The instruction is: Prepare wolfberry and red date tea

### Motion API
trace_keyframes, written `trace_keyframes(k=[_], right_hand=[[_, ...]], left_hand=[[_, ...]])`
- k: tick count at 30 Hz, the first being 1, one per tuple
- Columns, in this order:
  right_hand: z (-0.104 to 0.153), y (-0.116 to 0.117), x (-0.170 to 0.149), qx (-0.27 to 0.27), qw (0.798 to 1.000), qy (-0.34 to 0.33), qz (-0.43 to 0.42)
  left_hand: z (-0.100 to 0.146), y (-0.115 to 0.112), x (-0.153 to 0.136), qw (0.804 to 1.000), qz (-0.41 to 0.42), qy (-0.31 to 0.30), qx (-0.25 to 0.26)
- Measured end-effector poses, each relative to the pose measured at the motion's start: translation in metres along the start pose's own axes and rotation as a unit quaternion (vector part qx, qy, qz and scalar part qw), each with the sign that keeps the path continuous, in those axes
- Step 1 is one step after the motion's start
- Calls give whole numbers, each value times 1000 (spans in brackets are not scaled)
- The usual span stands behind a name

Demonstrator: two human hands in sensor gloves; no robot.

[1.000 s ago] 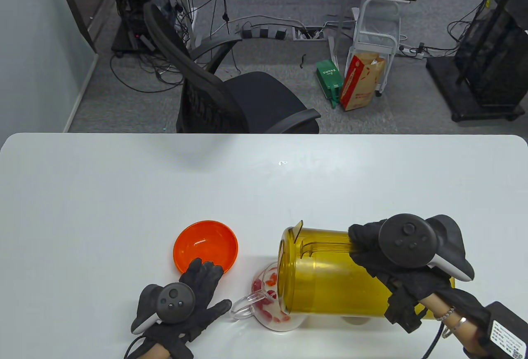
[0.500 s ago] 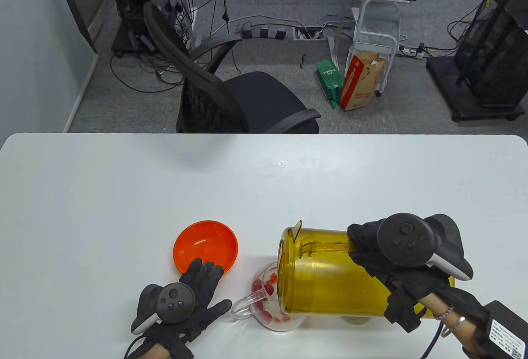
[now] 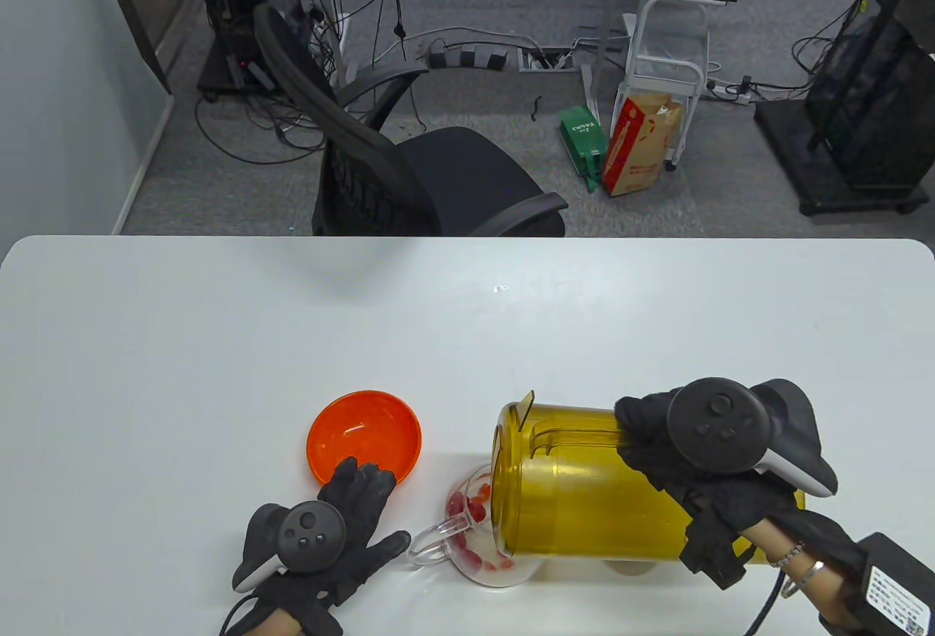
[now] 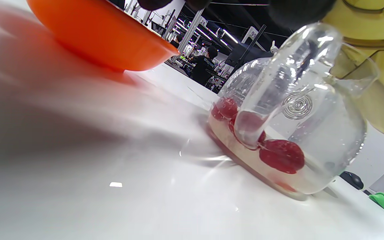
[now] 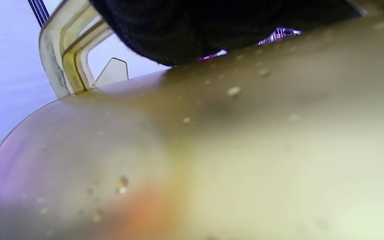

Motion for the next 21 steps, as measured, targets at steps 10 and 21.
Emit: trace_keyframes(k=[10, 21], right_hand=[[0, 0, 1, 1, 1000, 1, 1], [-1, 0, 1, 2, 1000, -1, 1]], left_hand=[[0, 0, 0, 1000, 1, 0, 1], [0, 0, 0, 1000, 2, 0, 1]])
Point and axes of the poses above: the tracker on the back of each hand, its own x axis roughly to the thumb side, its own z axis roughly from the fingertips to the wrist, y = z × x, the point moved 1 cm from there along -z, roughly from the wrist to the fingertips, and after that the axes turned 11 degrees about -z, right-handed, at the moved point
